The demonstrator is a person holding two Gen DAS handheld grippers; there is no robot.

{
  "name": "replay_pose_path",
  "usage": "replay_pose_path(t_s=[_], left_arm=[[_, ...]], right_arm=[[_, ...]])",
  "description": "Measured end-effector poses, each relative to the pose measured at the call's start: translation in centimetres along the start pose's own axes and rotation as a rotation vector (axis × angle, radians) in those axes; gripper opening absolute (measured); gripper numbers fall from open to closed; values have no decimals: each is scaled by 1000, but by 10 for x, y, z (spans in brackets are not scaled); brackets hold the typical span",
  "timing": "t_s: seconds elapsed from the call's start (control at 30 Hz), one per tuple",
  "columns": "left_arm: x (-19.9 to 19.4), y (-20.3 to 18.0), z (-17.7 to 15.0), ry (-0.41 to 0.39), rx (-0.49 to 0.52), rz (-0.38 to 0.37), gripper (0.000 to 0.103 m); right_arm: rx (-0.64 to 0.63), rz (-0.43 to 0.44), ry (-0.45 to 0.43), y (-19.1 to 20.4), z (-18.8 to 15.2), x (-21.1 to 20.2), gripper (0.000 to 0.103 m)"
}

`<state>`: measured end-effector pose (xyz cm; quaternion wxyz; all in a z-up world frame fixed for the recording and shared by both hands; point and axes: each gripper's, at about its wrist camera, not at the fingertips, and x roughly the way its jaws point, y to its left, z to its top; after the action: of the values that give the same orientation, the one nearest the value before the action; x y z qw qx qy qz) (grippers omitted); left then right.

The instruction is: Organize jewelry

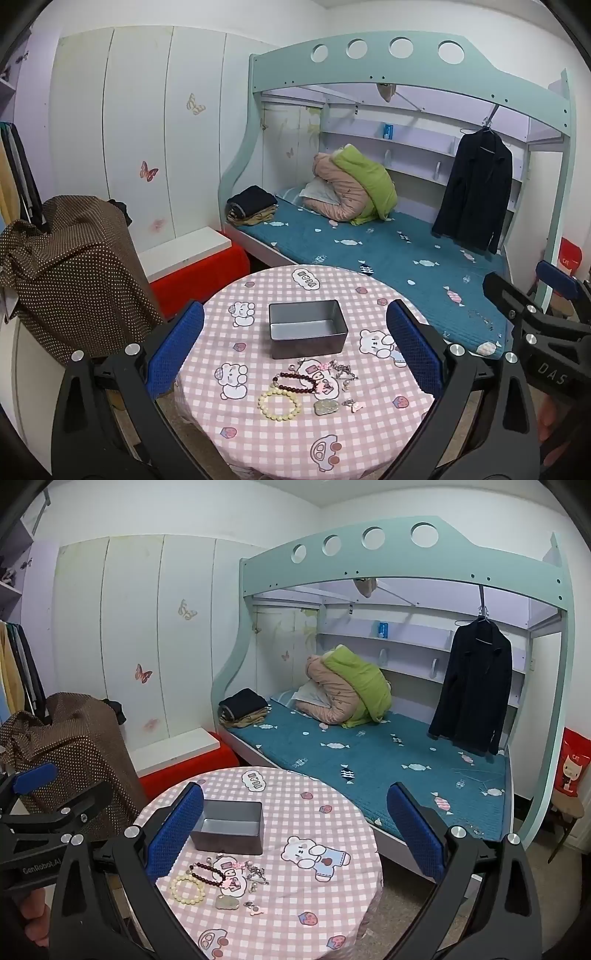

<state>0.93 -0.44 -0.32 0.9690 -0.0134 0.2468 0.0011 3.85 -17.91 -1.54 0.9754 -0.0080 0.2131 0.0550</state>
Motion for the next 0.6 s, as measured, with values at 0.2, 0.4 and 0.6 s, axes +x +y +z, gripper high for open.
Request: replay_pose_path(t_s=[0.2, 0.4, 0.6], left_arm=[[-1, 0, 0, 2, 0, -3, 98], [-4, 0, 0, 3, -2, -7, 98], [-4, 1, 0, 8, 5, -5, 98]], right_arm=[[-7, 4, -6, 0, -2, -7, 95], [-8, 11, -4, 0, -2, -8, 95], [-7, 11, -3, 1, 0, -9, 95]])
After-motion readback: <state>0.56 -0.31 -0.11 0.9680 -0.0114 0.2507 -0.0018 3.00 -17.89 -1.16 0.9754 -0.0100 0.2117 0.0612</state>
